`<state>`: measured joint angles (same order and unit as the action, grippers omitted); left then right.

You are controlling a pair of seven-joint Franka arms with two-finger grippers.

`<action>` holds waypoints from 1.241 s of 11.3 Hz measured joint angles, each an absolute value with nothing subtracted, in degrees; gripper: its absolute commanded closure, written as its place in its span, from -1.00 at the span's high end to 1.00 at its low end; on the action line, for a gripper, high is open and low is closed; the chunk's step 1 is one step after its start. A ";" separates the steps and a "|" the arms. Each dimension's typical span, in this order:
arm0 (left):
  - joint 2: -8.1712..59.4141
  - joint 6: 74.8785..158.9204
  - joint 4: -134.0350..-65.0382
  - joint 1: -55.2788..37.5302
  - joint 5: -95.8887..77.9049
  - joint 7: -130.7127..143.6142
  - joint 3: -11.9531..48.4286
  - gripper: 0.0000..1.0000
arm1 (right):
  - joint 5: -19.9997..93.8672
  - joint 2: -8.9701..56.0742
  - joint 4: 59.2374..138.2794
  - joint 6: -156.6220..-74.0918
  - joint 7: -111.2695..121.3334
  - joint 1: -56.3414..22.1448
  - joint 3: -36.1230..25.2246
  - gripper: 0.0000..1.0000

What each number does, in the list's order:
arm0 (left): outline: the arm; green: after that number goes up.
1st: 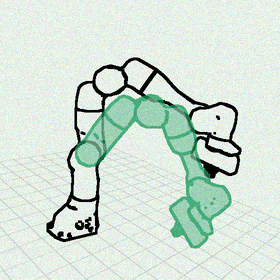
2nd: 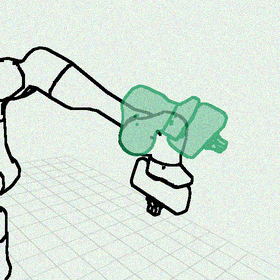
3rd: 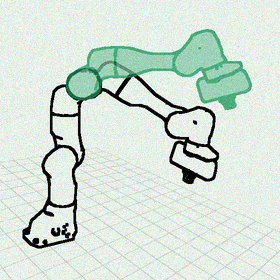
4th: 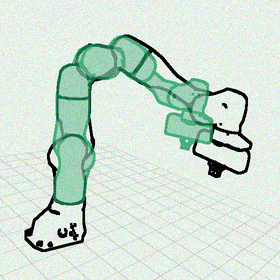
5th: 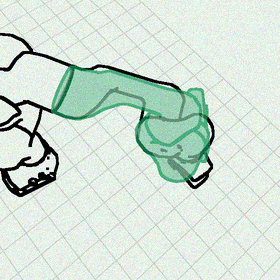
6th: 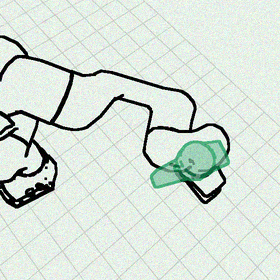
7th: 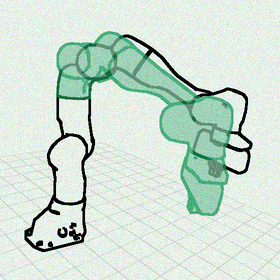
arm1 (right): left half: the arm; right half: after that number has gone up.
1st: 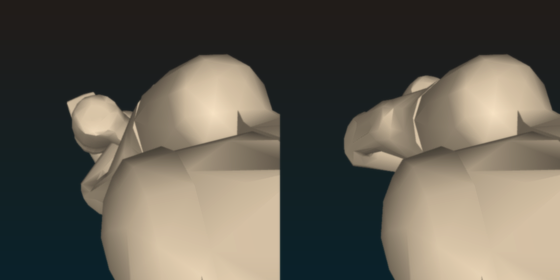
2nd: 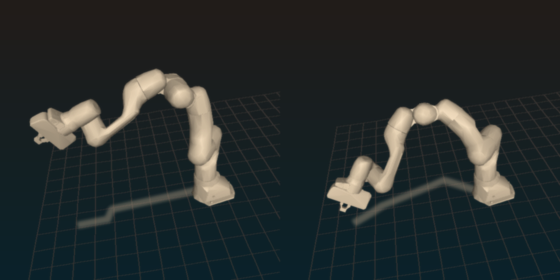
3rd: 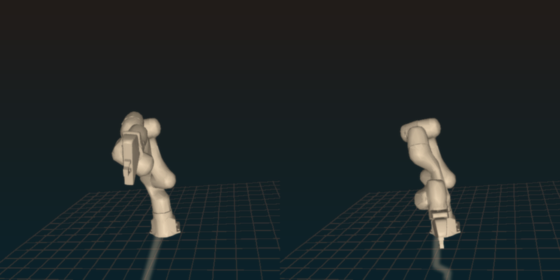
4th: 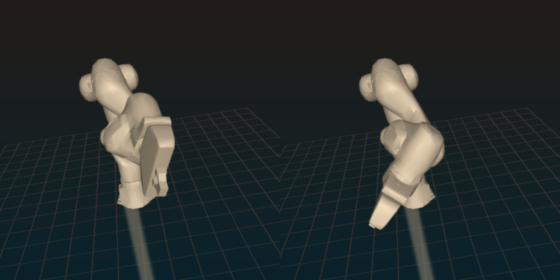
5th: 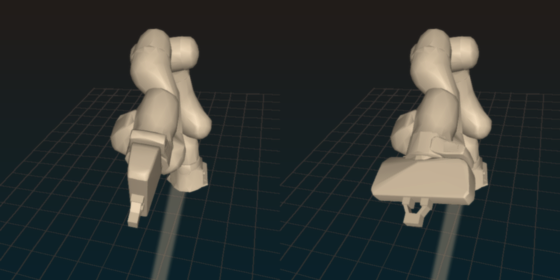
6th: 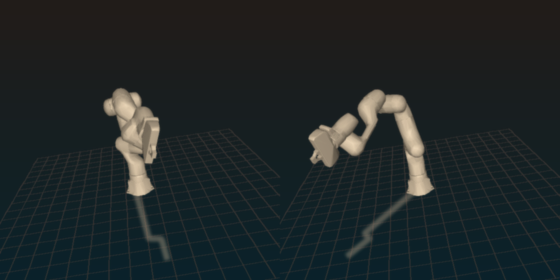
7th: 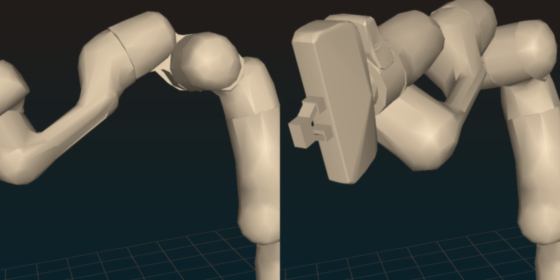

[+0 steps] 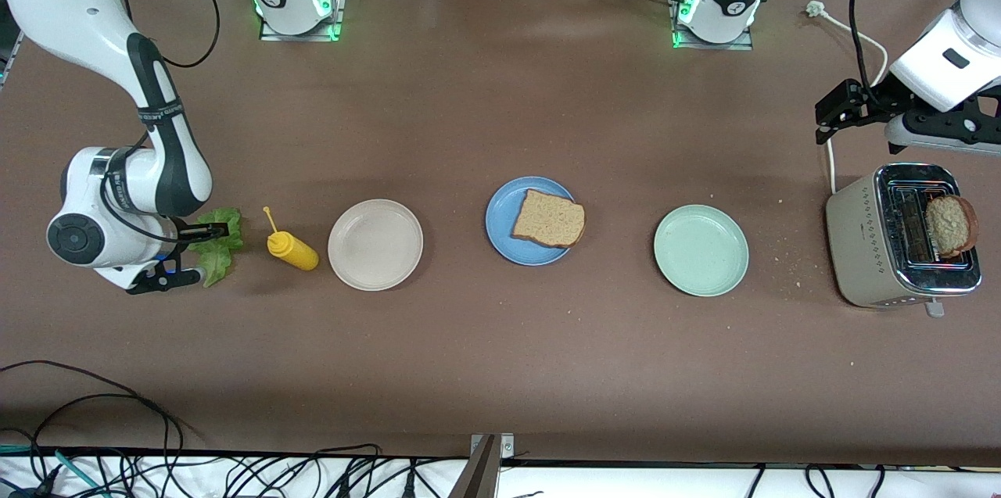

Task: Make sandwich in blue plate with both arms
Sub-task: 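Grasp the green lettuce leaf with the right gripper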

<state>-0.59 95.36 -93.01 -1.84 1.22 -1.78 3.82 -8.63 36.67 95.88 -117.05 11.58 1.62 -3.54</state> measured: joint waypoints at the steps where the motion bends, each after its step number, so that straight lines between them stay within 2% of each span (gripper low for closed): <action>1: -0.61 95.46 -93.03 -1.84 1.22 -1.41 3.75 1.00 | -8.54 37.21 95.87 -117.30 11.58 1.62 -3.49 1.00; 3: -0.68 95.54 -93.03 -1.76 1.22 -1.17 3.56 1.00 | -8.53 38.65 95.85 -119.97 11.58 1.64 -3.49 0.92; 4: -0.68 95.54 -93.04 -1.73 1.22 -1.12 3.51 1.00 | -8.53 39.24 95.81 -120.80 11.58 1.64 -3.48 0.56; 5: -0.63 95.52 -93.04 -1.68 1.22 -1.06 3.44 1.00 | -8.52 39.65 95.79 -121.34 11.58 1.64 -3.49 -0.01; 7: -0.43 95.52 -93.05 -1.67 1.22 -0.98 3.35 1.00 | -8.48 39.76 95.70 -121.44 11.59 1.64 -3.46 -0.91; 8: -0.38 95.51 -93.05 -1.67 1.22 -0.95 3.34 1.00 | -8.45 39.75 95.52 -121.43 11.60 1.63 -3.36 -1.00; 14: 0.09 92.07 -93.08 -1.84 1.22 -0.88 3.38 1.00 | -8.43 39.70 94.91 -121.43 11.70 1.61 -3.24 -1.00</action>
<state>0.09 92.07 -93.08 -1.84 1.22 -0.88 3.38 -8.43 39.70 94.91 -121.43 11.70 1.61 -3.24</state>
